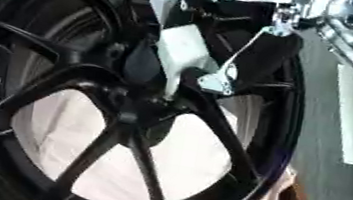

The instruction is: Pull the pin out of the wheel hub.

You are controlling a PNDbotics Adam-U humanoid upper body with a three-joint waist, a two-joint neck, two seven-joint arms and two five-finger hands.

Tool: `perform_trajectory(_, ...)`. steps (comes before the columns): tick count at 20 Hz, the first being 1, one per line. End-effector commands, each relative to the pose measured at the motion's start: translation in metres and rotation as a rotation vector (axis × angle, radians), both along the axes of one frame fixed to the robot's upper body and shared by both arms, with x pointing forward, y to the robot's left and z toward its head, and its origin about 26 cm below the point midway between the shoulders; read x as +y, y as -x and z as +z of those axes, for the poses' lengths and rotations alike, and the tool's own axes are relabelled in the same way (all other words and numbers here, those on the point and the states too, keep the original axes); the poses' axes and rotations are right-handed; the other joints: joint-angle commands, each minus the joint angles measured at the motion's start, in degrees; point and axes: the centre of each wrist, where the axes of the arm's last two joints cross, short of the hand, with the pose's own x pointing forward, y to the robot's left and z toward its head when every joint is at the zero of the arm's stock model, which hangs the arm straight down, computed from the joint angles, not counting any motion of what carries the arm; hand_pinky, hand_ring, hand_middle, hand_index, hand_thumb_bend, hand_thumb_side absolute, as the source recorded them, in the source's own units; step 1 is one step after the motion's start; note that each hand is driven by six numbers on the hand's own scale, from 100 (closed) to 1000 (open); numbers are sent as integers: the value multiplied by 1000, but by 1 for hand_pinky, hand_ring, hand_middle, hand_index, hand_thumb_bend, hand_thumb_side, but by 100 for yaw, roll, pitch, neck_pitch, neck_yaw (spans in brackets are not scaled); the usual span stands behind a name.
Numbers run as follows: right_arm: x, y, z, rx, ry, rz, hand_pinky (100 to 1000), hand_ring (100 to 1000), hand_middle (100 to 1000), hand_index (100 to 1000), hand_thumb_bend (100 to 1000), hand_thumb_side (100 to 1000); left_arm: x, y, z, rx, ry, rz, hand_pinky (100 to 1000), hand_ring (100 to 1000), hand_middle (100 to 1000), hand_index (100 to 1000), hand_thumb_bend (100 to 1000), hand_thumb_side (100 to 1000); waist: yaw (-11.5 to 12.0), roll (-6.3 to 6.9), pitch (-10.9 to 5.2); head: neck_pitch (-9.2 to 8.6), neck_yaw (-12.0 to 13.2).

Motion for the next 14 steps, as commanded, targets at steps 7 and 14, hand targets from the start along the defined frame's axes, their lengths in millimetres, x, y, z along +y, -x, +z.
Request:
perform_trajectory(7,-9,32,28,-11,-55,22,715,609,420,538,100,100,4,2,8,-23,-19,12,708,690,633,735,179,709,-91,69,-279,-29,31)
perform_trajectory(14,-20,51,42,-35,-105,17,711,600,408,527,100,100,6,3,8,-24,-21,23,709,690,634,735,181,702,-186,108,-411,-44,63)
